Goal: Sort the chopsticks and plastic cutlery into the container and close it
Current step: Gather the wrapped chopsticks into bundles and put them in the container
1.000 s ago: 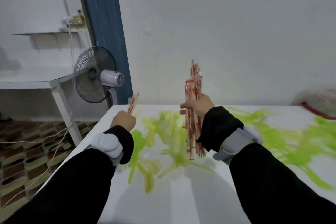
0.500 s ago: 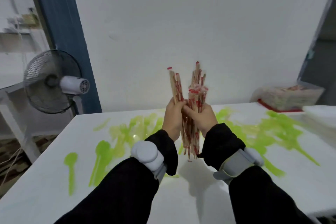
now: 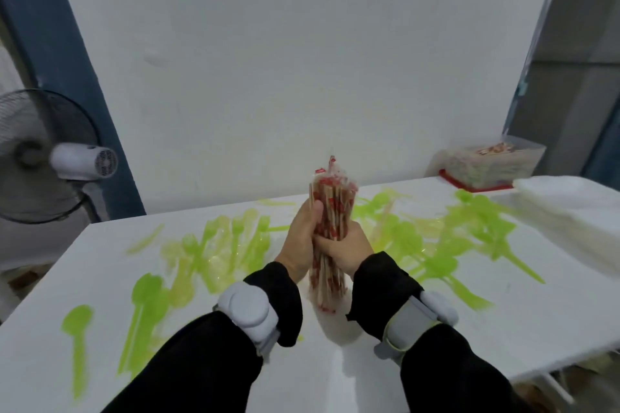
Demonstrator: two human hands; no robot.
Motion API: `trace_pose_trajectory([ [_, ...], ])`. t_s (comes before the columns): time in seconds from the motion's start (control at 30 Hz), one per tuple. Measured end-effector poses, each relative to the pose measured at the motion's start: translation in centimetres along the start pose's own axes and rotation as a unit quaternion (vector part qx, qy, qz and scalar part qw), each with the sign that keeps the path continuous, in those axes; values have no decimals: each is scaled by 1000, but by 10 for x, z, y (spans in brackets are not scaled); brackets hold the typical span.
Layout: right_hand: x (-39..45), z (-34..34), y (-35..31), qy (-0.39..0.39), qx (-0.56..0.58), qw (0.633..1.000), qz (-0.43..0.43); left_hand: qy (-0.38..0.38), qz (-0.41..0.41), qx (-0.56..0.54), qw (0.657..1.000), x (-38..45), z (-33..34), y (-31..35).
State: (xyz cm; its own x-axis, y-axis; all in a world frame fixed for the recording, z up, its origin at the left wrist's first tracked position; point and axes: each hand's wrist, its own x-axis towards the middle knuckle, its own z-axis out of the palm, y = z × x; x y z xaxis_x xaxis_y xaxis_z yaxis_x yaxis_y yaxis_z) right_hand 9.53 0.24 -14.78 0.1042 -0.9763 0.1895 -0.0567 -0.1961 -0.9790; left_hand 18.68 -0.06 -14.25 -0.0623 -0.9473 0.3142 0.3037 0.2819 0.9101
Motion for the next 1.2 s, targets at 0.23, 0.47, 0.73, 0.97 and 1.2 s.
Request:
trace_pose_trajectory([
  [0.23,2,1,-3,-21,-39,999,29,-64,139,263,952,40,10,67],
  [0.47,15,-7,-3,-25,7,999,23,-8,235,480,845,52,20,46],
  [0.73,55,-62,-22,45,160,986,33,-79,108,275,952,89,64,50],
  [0.97,140,-222,-27,145,296,937,116,-260,-113,388,877,133,148,-19],
  [1.2,176,-343,-12,75,354,906,219,-239,-148,425,860,184,260,-69],
])
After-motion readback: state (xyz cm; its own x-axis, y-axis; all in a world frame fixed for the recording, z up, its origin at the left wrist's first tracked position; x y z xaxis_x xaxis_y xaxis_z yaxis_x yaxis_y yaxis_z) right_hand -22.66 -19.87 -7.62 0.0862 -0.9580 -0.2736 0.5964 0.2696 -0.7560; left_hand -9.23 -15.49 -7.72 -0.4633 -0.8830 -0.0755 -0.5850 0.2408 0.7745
